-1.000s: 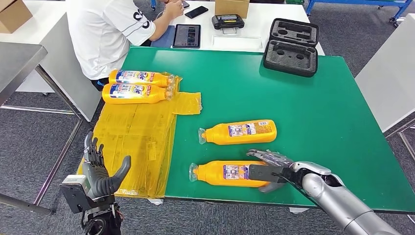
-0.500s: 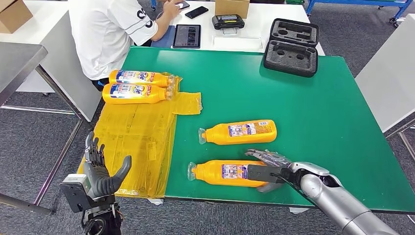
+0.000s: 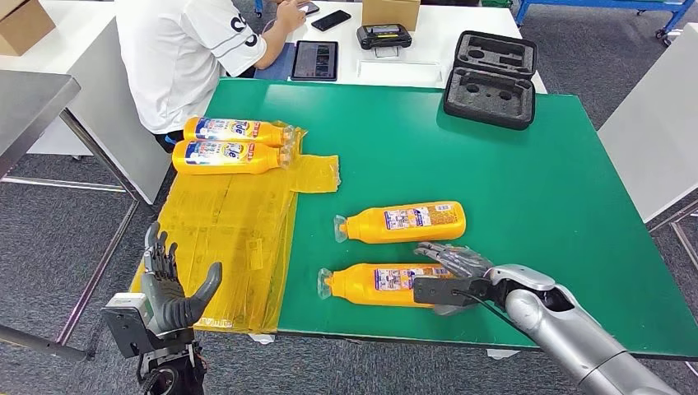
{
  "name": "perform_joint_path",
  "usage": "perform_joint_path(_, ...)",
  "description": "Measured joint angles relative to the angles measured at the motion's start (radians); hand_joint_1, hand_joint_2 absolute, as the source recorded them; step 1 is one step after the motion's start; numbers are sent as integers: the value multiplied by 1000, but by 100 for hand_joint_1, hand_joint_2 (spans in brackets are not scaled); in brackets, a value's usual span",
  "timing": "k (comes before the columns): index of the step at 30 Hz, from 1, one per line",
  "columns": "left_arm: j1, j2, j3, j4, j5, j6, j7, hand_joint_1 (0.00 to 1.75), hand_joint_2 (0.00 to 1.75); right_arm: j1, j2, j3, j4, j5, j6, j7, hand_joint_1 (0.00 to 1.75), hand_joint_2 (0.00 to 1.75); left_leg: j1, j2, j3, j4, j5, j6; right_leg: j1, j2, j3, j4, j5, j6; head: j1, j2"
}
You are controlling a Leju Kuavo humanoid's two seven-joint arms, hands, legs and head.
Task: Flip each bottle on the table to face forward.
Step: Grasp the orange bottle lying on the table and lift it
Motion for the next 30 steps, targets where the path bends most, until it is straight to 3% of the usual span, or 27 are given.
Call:
perform_joint_path(14,3,0,3,0,3,0,0,0,175,-37,-8,3,-28,-3,20,-3,0,0,0,0,0,0,0,0,0,0,0,0,0,0,0,0)
perform_joint_path(30,3,0,3,0,6,9,2,0,175,-49,28,34,6,-18,18,-23,0,0,0,0,0,0,0,0,0,0,0,0,0,0,0,0)
